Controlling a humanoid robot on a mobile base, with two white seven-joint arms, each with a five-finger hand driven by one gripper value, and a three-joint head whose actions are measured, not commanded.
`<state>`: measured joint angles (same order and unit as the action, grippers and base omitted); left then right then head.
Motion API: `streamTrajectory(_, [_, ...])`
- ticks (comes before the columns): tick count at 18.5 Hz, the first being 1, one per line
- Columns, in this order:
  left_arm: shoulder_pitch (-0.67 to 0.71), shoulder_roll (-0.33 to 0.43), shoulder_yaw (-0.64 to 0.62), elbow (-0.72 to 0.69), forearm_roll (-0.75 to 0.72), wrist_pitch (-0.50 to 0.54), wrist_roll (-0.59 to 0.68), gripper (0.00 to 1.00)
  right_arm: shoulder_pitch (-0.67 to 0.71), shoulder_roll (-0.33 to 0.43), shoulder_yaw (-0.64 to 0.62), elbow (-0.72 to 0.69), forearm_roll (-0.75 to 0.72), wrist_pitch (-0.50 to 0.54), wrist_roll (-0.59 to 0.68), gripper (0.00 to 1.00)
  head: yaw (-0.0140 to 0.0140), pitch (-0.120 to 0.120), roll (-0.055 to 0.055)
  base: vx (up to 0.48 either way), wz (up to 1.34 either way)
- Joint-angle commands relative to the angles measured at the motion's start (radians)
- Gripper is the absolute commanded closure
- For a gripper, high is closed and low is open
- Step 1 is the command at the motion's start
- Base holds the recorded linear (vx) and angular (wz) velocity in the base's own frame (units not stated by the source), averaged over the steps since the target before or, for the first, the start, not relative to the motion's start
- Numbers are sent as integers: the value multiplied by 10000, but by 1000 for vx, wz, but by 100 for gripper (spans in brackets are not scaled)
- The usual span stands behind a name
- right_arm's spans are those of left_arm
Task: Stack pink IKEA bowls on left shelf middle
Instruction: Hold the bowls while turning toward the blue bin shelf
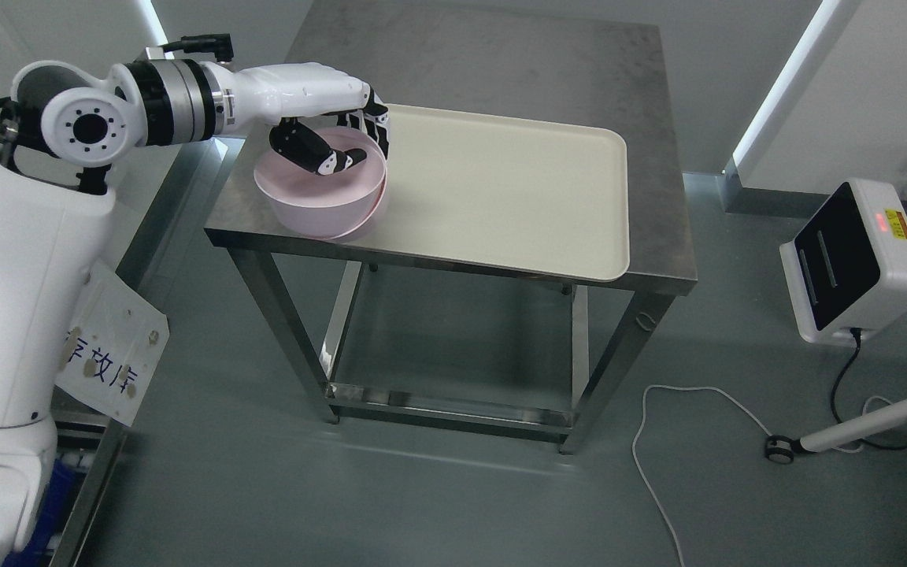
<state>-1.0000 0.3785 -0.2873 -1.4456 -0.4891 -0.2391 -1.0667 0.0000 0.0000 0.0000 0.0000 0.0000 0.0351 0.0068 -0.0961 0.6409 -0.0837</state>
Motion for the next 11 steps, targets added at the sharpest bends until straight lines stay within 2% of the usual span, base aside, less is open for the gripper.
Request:
streamTrajectory(1, [14,81,-10,-117,44,-2,6,98,291,-175,-108,-337,0,-14,-6,0,0,0,0,5,-42])
streamTrajectory(11, [167,66,-10,-117,44,-2,6,97,291,-175,-108,-337,0,-14,-6,0,0,0,0,1,-6])
